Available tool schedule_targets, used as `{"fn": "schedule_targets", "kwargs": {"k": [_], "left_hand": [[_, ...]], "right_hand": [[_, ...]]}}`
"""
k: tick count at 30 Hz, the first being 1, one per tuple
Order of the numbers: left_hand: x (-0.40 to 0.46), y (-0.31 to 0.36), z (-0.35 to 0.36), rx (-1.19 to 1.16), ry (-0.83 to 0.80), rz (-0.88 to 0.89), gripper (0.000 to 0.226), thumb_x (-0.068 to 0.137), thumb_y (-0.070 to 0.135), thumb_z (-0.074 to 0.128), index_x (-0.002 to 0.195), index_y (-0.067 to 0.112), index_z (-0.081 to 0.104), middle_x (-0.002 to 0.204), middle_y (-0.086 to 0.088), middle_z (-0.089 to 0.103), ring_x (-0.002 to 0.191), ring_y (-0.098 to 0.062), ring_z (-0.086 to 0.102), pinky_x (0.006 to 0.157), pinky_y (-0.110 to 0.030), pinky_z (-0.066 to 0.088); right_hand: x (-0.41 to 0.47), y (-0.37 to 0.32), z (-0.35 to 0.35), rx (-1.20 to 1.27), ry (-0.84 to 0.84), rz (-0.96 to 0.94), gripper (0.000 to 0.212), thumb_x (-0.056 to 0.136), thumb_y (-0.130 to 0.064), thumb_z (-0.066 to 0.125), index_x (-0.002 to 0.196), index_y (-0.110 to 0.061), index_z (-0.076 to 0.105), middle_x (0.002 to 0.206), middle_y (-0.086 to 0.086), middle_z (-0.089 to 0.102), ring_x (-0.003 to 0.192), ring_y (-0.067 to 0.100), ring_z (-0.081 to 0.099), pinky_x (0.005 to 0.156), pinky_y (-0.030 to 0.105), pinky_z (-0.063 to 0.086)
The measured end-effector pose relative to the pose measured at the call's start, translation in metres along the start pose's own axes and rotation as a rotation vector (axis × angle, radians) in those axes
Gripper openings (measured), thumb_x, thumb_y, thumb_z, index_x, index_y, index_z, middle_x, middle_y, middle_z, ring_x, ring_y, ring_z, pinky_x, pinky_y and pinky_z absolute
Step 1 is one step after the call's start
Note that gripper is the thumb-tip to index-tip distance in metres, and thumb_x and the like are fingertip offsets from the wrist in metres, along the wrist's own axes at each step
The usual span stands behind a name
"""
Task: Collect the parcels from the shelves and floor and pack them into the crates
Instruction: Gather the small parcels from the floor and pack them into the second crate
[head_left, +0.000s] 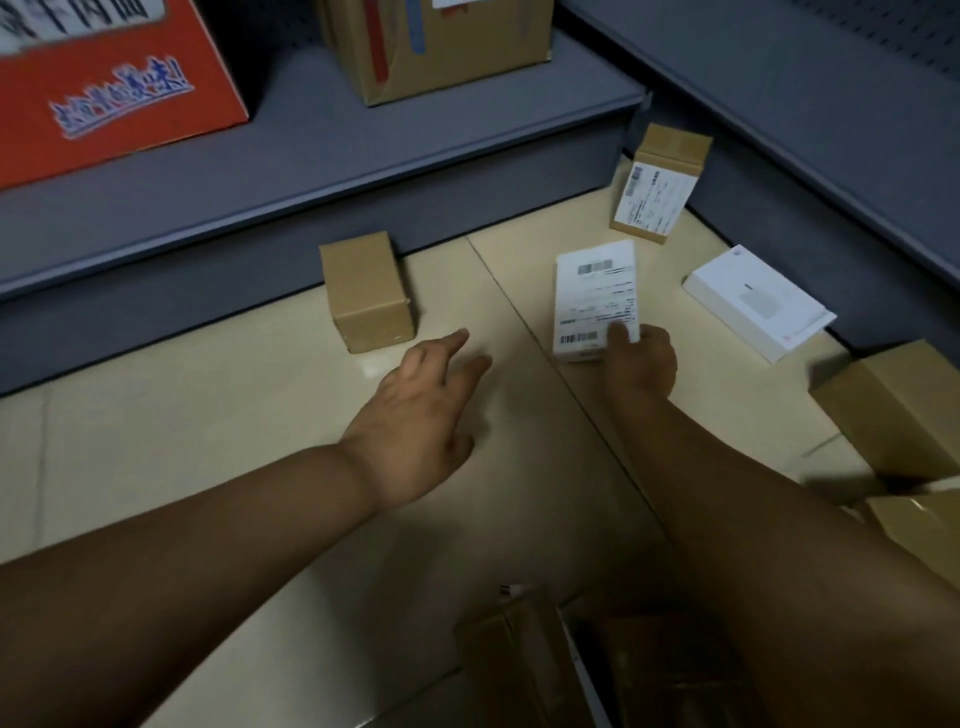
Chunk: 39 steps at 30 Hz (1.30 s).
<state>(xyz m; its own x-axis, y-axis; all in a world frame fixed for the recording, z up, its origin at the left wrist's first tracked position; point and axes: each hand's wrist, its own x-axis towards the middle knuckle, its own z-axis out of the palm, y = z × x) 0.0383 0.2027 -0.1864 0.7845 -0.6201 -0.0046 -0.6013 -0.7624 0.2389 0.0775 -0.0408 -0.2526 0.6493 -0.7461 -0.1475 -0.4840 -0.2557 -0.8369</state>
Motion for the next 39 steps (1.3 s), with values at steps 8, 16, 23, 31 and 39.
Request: {"fn": "schedule_targets", "kwargs": {"k": [8, 16, 23, 31, 39], "left_hand": [[-0.041, -0.033, -0.033, 0.155, -0.023, -0.017, 0.089, 0.079, 0.033, 0.064, 0.149, 0.024, 0.011, 0.154, -0.005, 0.007, 0.137, -0.023, 0.010, 0.110, -0.032, 0.022], [-0.104, -0.077, -0.074, 0.290, -0.046, -0.052, 0.101, 0.079, 0.040, 0.065, 0.150, 0.022, -0.004, 0.158, -0.002, -0.001, 0.144, -0.019, 0.000, 0.116, -0.032, 0.000], [-0.181, -0.112, -0.116, 0.348, 0.029, -0.045, 0.102, 0.075, 0.059, 0.059, 0.149, 0.021, 0.001, 0.157, -0.007, 0.009, 0.144, -0.022, 0.007, 0.116, -0.037, -0.001], [-0.276, -0.144, -0.190, 0.478, 0.160, -0.085, 0.103, 0.069, 0.066, 0.048, 0.148, 0.008, 0.016, 0.138, -0.012, 0.036, 0.126, -0.027, 0.035, 0.109, -0.037, 0.023], [-0.402, -0.191, -0.258, 0.629, 0.223, -0.330, 0.113, 0.058, 0.054, 0.068, 0.145, 0.001, 0.021, 0.130, -0.018, 0.041, 0.119, -0.035, 0.038, 0.107, -0.042, 0.022]], "right_hand": [[-0.053, -0.034, -0.004, 0.183, -0.479, -0.105, 0.022, 0.089, -0.020, 0.060, 0.110, -0.010, 0.063, 0.103, 0.009, 0.070, 0.089, 0.021, 0.068, 0.076, 0.035, 0.057], [-0.134, -0.092, 0.008, 0.142, -0.905, -0.125, 0.006, 0.086, -0.018, 0.065, 0.090, -0.015, 0.063, 0.086, 0.006, 0.074, 0.077, 0.017, 0.067, 0.062, 0.024, 0.053], [-0.235, -0.155, 0.028, 0.059, -1.106, -0.285, 0.014, 0.087, -0.014, 0.064, 0.099, -0.007, 0.062, 0.088, 0.012, 0.072, 0.076, 0.019, 0.067, 0.065, 0.026, 0.055], [-0.344, -0.221, 0.051, 0.068, -1.233, -0.449, 0.020, 0.087, -0.012, 0.062, 0.106, -0.004, 0.062, 0.093, 0.012, 0.072, 0.085, 0.023, 0.066, 0.069, 0.028, 0.053], [-0.473, -0.295, 0.092, 0.081, -1.372, -0.738, 0.015, 0.086, -0.013, 0.065, 0.100, -0.017, 0.063, 0.083, 0.003, 0.071, 0.070, 0.014, 0.063, 0.060, 0.022, 0.050]]}}
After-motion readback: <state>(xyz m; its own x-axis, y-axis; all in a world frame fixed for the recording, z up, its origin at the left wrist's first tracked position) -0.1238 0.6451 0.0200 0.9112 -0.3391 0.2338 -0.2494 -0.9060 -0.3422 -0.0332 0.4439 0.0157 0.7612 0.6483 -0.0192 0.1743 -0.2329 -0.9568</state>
